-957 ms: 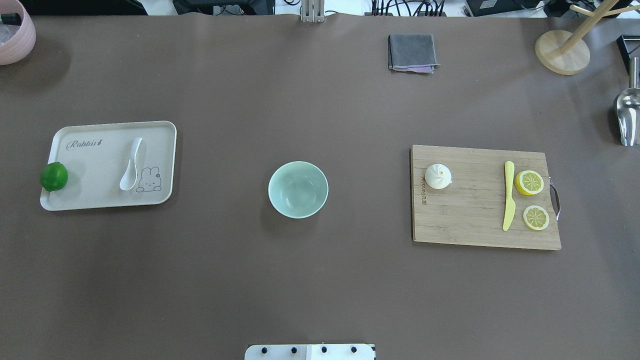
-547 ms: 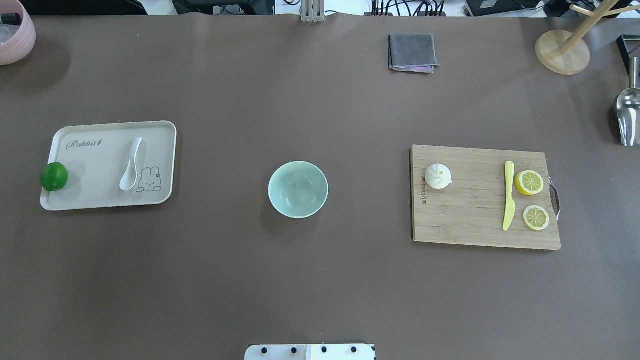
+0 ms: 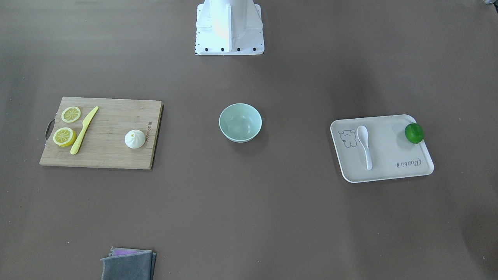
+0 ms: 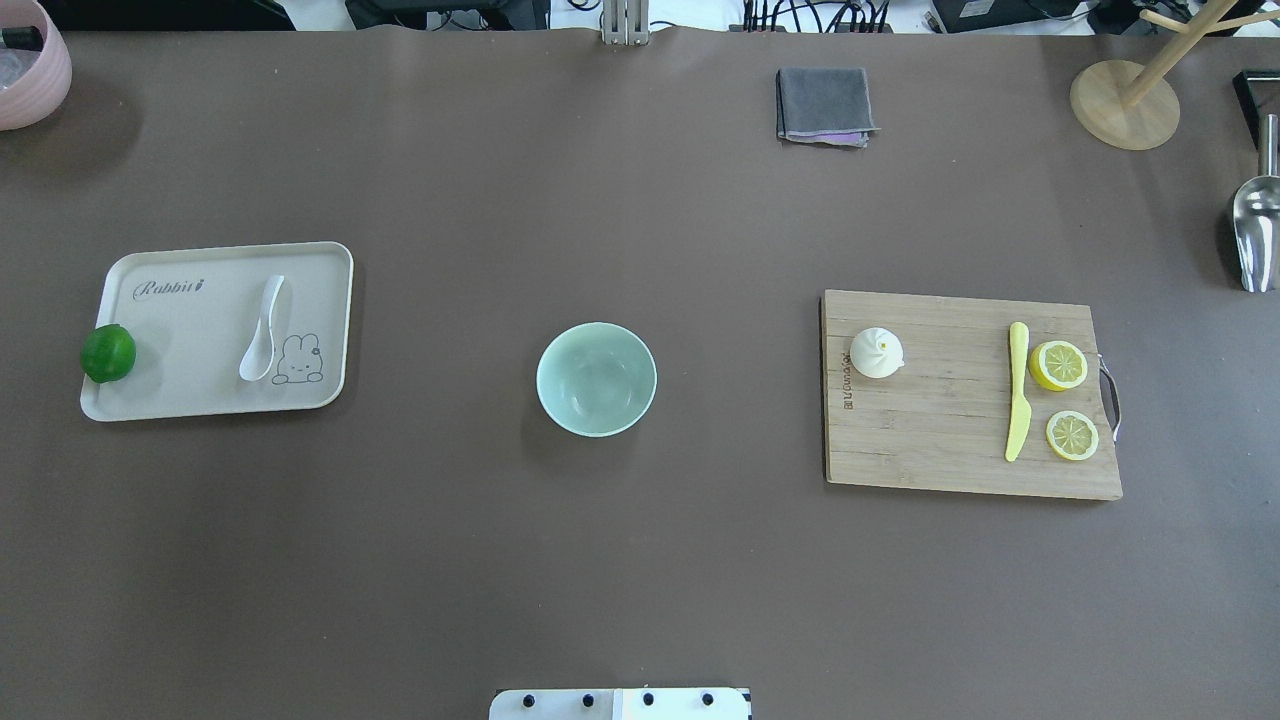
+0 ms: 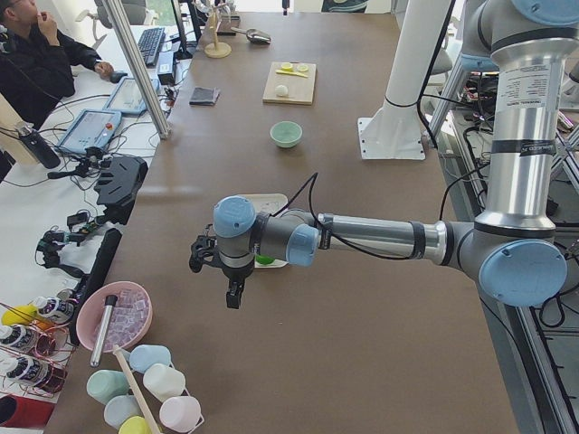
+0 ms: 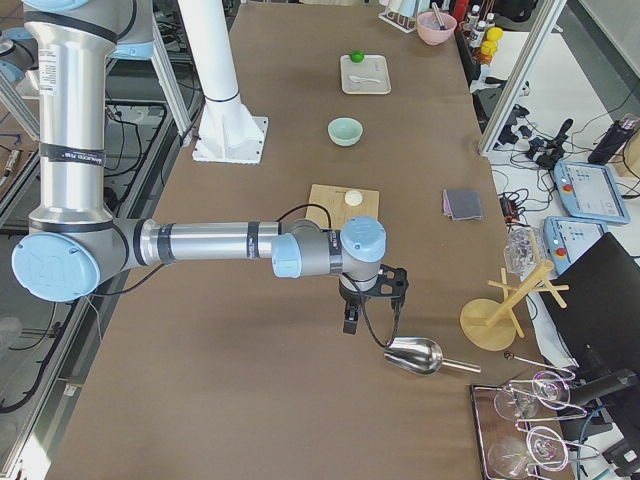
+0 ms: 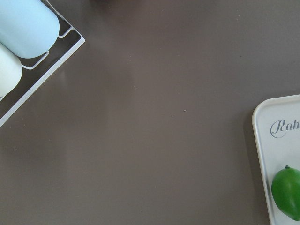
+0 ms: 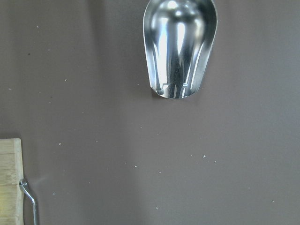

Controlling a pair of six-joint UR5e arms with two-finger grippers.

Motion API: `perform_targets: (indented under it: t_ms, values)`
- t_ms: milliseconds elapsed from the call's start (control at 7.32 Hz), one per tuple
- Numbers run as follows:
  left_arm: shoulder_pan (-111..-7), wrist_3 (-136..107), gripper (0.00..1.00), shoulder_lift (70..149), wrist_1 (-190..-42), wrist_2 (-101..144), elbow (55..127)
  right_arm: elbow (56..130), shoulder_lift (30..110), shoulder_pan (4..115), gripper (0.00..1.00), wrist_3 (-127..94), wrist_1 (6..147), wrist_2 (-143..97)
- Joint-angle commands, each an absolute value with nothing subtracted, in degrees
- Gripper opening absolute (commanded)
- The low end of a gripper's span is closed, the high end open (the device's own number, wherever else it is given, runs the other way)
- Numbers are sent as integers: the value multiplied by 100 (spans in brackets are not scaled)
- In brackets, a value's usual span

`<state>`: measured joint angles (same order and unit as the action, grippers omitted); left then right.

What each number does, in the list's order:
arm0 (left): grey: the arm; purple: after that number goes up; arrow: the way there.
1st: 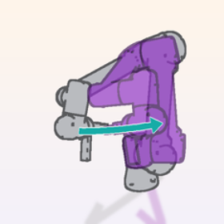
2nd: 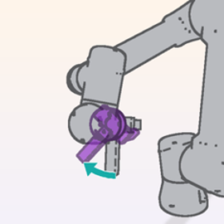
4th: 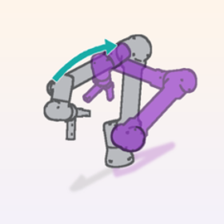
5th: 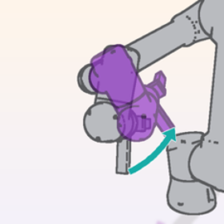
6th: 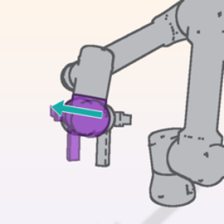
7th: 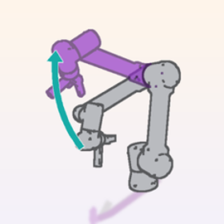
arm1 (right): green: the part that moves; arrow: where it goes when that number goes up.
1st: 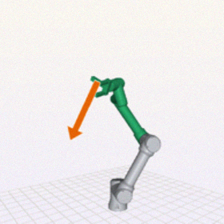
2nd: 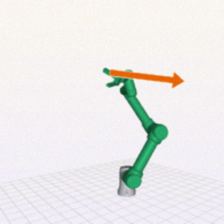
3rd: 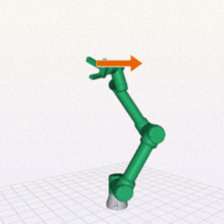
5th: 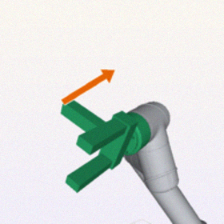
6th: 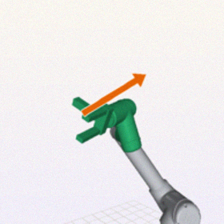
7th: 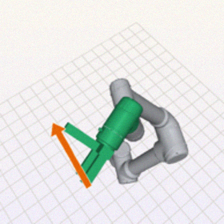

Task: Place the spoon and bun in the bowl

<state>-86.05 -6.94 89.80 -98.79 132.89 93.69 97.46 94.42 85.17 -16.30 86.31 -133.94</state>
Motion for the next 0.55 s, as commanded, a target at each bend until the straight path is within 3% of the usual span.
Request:
perform_targets:
  t_ms: [0, 410]
  values:
    - [-8604, -686, 98, 8982, -9896, 13298, 9360, 9764, 9457, 8517, 100, -1635, 8631, -13403]
    - [-8578, -703, 98, 9078, -9896, 13315, 9517, 9773, 9352, 8517, 100, -1635, 8596, -13403]
